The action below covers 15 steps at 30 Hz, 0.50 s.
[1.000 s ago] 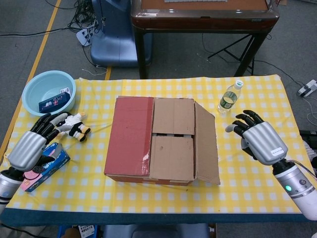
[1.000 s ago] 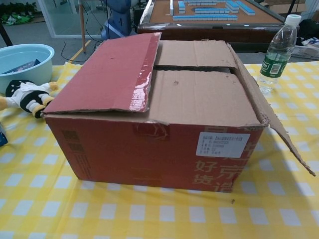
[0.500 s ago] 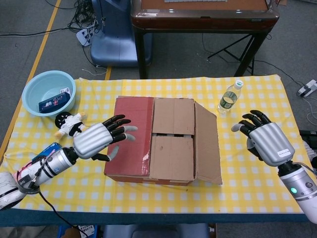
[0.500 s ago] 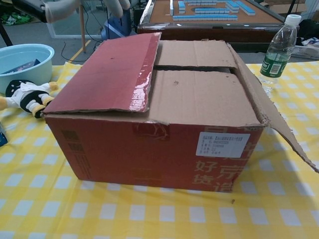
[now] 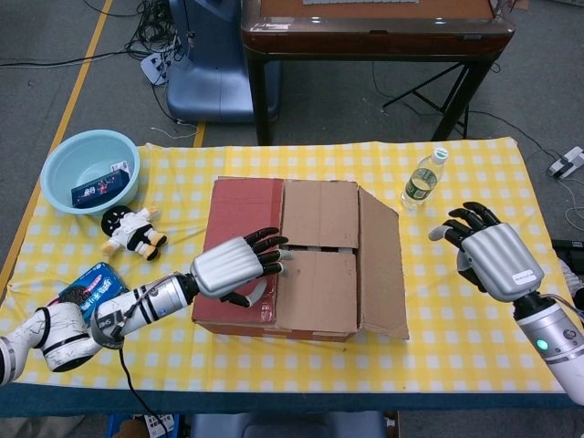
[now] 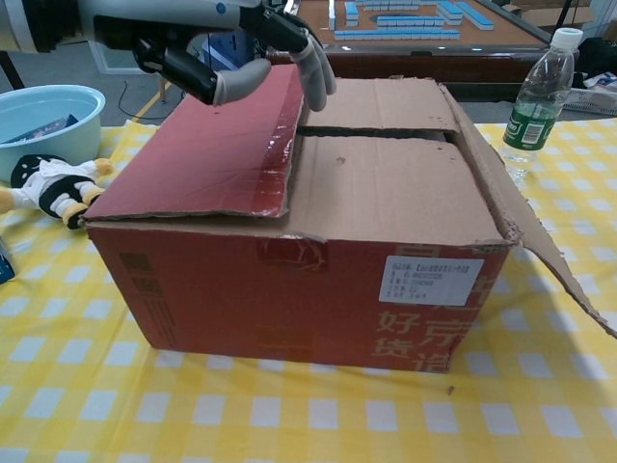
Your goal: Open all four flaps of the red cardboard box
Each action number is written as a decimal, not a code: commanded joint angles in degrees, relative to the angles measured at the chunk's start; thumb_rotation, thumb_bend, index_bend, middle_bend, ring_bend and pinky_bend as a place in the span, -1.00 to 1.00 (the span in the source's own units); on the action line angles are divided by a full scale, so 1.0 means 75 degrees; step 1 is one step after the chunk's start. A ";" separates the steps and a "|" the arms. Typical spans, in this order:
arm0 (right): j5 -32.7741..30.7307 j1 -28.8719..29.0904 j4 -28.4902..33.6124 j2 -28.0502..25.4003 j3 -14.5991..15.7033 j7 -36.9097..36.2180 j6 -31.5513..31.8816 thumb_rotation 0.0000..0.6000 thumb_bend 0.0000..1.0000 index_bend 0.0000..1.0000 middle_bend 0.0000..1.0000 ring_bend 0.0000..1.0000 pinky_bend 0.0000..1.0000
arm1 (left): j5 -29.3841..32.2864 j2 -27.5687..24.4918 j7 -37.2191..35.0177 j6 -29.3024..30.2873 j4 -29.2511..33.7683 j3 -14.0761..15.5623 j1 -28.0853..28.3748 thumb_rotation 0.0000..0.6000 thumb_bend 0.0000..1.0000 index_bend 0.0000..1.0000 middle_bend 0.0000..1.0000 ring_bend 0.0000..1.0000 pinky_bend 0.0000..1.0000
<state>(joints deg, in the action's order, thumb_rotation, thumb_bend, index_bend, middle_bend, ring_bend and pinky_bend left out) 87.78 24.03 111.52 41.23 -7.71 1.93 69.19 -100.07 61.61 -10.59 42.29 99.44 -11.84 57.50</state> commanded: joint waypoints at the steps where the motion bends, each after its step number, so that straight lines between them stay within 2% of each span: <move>1: 0.0026 -0.0037 -0.0054 0.0021 0.0014 -0.0074 0.0023 1.00 0.95 -0.28 -0.23 -0.59 -0.72 | 0.0386 0.0140 0.0491 -0.0288 0.0147 -0.0025 0.0172 -0.24 0.48 -0.26 -0.57 -0.89 -1.00; 11: 0.0120 -0.0163 -0.0275 0.0044 0.0060 -0.0394 0.0102 1.00 0.95 -0.28 -0.23 -0.59 -0.72 | 0.1043 0.0412 0.2322 -0.0429 0.0289 0.0035 0.0267 -0.28 0.48 -0.24 -0.52 -0.89 -1.00; 15: 0.0158 -0.0188 -0.0308 0.0055 0.0060 -0.0470 0.0131 1.00 0.95 -0.28 -0.23 -0.59 -0.72 | 0.1306 0.0410 0.2775 -0.0503 0.0341 0.0078 0.0292 -0.28 0.48 -0.18 -0.42 -0.89 -1.00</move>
<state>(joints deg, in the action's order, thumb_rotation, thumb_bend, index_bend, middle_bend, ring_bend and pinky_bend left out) 88.94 22.64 109.23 41.63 -7.26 -1.59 70.16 -91.31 64.48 8.98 38.88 101.69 -11.47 59.53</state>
